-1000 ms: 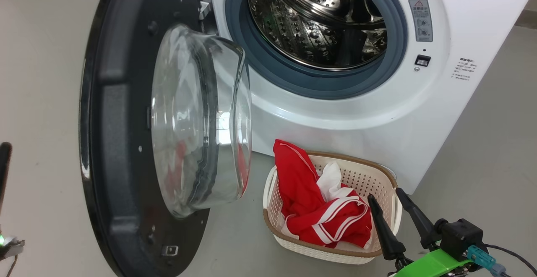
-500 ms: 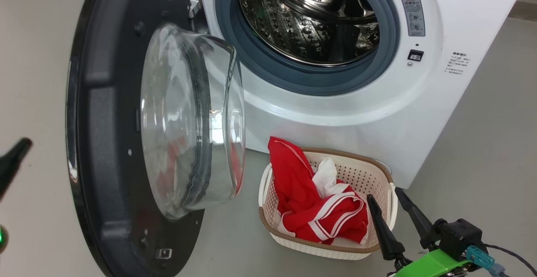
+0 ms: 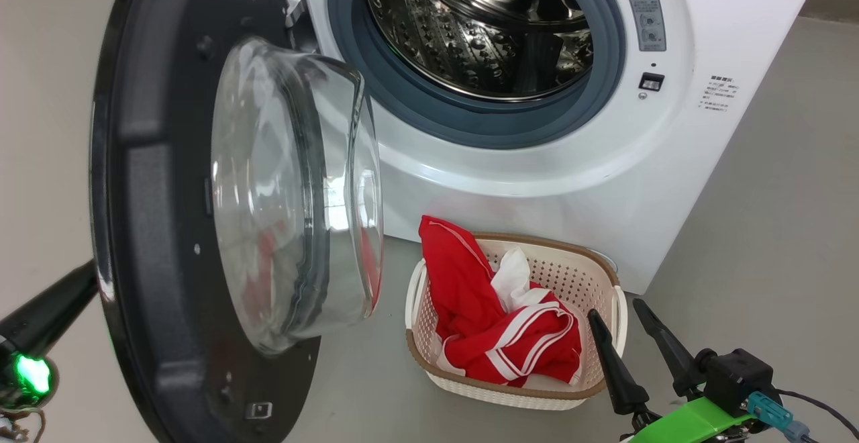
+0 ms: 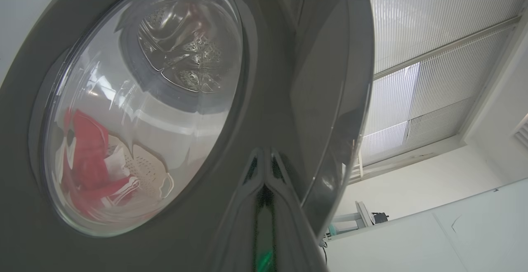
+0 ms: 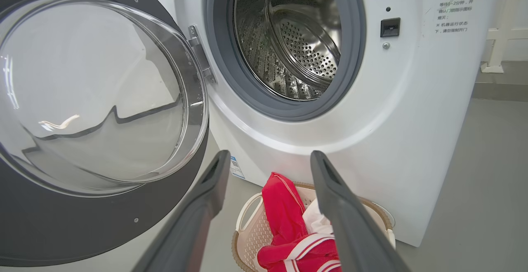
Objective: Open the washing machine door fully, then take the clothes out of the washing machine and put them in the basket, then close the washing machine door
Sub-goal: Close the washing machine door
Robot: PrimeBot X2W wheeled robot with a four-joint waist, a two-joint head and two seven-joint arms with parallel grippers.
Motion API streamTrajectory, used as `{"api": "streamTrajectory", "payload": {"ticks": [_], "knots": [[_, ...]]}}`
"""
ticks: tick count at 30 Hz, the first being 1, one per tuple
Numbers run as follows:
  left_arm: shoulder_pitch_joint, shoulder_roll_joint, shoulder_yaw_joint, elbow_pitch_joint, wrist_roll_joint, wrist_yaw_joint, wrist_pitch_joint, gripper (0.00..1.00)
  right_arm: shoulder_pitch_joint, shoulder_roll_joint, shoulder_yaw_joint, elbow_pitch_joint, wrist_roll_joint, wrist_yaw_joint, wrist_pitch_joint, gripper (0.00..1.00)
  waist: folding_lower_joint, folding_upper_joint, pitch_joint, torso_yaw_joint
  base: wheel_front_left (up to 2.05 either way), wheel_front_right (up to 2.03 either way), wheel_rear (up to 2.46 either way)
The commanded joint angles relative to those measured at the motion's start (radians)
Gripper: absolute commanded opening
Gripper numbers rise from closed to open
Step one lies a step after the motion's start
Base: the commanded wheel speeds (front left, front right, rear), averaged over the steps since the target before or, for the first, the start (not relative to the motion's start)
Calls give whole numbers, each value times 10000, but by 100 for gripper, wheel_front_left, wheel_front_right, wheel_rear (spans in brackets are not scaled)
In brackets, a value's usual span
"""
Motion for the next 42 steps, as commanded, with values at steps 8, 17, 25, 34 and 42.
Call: {"api": "streamTrajectory", "payload": {"ticks": [8,17,25,34,42], "knots": [[-577,-453,679,-1006,661,-60,696,0,-319,8,103,-318,-100,65,-63,100,0,0,89,-227,0,0,0],[-1022,-1325,276,-1715,1475,-60,783,0,-403,22,-139,-425,-181,65,-63,100,0,0,268,-660,0,0,0],[-1385,-1793,-44,-2138,2000,-60,430,0,-487,43,-337,-553,-233,65,-63,100,0,0,521,-1300,0,0,0],[-1925,-2166,-705,-2364,2610,-60,-454,0,-625,70,-463,-637,-252,65,-63,100,0,0,829,-1956,0,0,0],[-2443,-2175,-1526,-2113,3274,-60,-1682,0,-727,79,-526,-690,-245,65,-63,100,0,0,993,-2340,0,0,0]]}}
